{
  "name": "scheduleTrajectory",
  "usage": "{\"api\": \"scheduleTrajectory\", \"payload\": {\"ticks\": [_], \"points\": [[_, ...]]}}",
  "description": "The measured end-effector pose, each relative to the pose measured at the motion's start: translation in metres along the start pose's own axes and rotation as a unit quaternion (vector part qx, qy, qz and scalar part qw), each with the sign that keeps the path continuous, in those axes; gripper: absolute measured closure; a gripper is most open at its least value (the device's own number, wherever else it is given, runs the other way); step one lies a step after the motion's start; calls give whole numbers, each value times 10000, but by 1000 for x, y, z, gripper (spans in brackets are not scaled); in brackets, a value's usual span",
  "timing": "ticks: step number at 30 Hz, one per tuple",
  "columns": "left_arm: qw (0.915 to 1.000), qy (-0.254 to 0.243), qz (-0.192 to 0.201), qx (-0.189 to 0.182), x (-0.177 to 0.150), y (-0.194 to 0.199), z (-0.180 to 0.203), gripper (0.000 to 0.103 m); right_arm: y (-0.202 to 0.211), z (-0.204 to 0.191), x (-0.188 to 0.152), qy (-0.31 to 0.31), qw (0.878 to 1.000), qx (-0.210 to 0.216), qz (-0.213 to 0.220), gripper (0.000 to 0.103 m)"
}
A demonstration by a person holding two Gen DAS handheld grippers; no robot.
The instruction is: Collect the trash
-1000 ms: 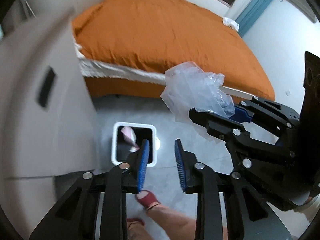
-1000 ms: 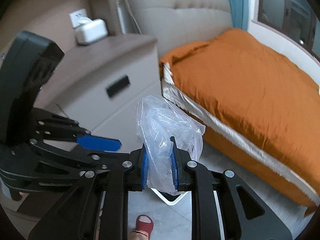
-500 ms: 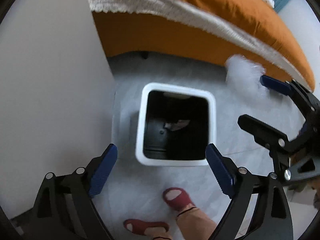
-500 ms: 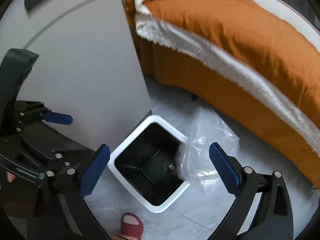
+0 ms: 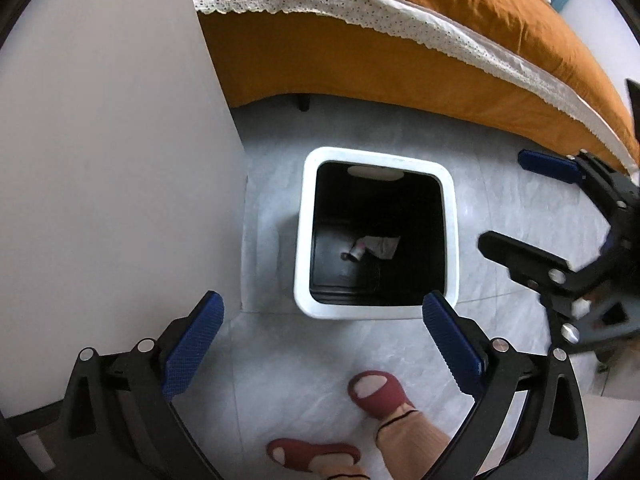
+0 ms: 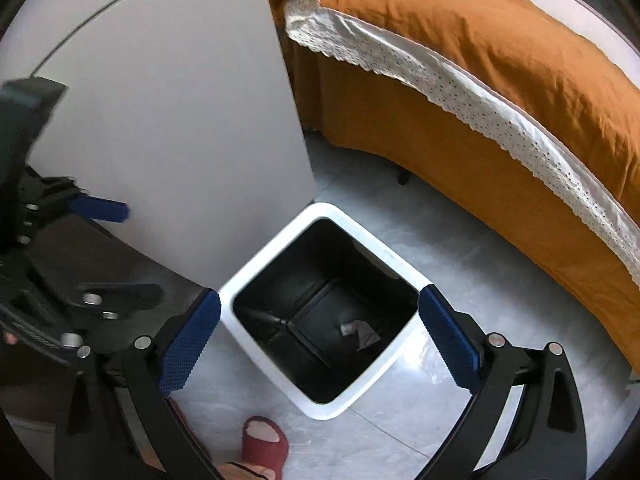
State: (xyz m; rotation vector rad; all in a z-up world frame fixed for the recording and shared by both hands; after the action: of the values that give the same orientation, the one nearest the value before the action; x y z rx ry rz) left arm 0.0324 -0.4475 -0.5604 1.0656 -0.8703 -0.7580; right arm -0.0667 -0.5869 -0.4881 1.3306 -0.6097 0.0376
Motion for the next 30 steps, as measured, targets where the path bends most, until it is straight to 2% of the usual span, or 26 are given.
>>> {"api": "scheduleTrajectory", "payload": {"ticks": [3,8,13,17,20,23,26,30], "points": [[10000,57,45,-8,-4,6,0,5,4,0,-3,-150,9999,38,-37,5],[9999,83,142,-32,-4,36,9,5,53,-7,1,-144,9998,-10,140,5],[9987,206,462,-80,10,100,25,5,120,-11,24,-156,9992,-42,353,5],[9944,363,985,-153,18,174,39,5,187,-14,55,-168,9967,-136,776,5],[9887,463,1424,-3,18,236,46,5,237,-19,82,-169,9930,-78,1166,5],[9792,676,1907,125,8,303,45,5,283,-31,111,-73,9869,21,1610,5],[9711,904,2188,293,-5,351,37,5,322,-53,141,110,9790,295,2014,5],[9516,1282,2645,899,-37,419,18,5,365,-103,171,475,9648,742,2477,5]]}}
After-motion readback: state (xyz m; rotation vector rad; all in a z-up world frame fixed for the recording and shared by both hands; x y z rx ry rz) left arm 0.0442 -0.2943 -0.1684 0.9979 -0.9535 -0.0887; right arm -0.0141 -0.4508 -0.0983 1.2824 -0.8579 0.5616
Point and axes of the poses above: each gripper's, at about its wrist camera, not at the fingertips, and y roughly against the way its jaws point, z to its right, x to its top, the point moved 4 cm from there along -y, roughly the way its jaws point, and after that the axes turned 9 degrees about -x, right-handed, at the moved point
